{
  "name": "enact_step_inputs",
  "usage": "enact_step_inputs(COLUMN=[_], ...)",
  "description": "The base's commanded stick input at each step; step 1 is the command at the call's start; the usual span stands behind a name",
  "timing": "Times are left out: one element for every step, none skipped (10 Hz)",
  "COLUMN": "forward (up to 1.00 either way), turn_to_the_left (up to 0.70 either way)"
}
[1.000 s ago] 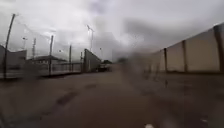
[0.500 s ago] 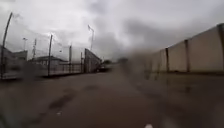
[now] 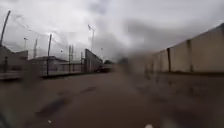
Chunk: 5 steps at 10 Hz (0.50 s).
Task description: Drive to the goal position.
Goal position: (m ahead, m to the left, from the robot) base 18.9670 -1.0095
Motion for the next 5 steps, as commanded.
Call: enact_step_inputs(forward=[0.5, 0.5, 0.5, 0.5, 0.5], turn_to_the_left=[-0.34, -0.06, 0.02, 0.02, 0.02])
